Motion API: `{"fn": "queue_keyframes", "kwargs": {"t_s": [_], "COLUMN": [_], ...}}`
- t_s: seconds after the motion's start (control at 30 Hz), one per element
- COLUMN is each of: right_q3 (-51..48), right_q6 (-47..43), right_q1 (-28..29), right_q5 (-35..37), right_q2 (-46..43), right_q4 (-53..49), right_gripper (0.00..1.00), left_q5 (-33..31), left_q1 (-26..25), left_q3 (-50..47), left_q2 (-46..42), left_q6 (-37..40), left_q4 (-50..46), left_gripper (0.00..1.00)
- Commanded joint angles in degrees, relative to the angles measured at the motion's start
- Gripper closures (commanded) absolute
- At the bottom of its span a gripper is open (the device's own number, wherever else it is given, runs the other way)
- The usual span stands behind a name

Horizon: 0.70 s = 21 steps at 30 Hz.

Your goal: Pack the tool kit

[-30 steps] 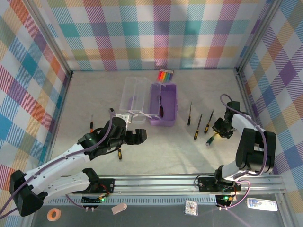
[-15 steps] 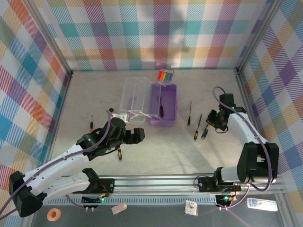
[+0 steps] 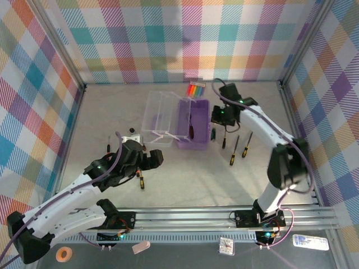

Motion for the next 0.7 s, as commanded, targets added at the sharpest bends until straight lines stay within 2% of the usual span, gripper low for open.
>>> {"fn": "queue_keyframes", "kwargs": {"t_s": [0.0, 0.2, 0.33, 0.67], "right_q3": [9.0, 21.5, 26.2, 28.4], "right_q6": [-0.8, -0.8, -0.8, 1.2], "right_q1": [2.1, 2.6, 2.7, 2.7], "right_q5": [-0.9, -1.9, -3.6, -2.9], "right_q2": [7.5, 21.1, 26.6, 31.5], "right_q4": [1.0, -1.3, -2.2, -1.7], "right_gripper": [0.90, 0.90, 0.90, 0.87], "left_q5": [-1.9, -3.5, -4.2, -3.4], "left_q1": [0.6, 0.7, 0.6, 0.7], "left_q3": [-0.1, 0.2, 0.5, 0.6], "left_q2": [-2.8, -7.9, -9.5, -9.0], "left_q6": [-1.5, -2.6, -3.1, -3.4], "left_q4": [-4.6, -8.6, -10.0, -9.3], "left_gripper": [0.04, 0.03, 0.03, 0.03]}}
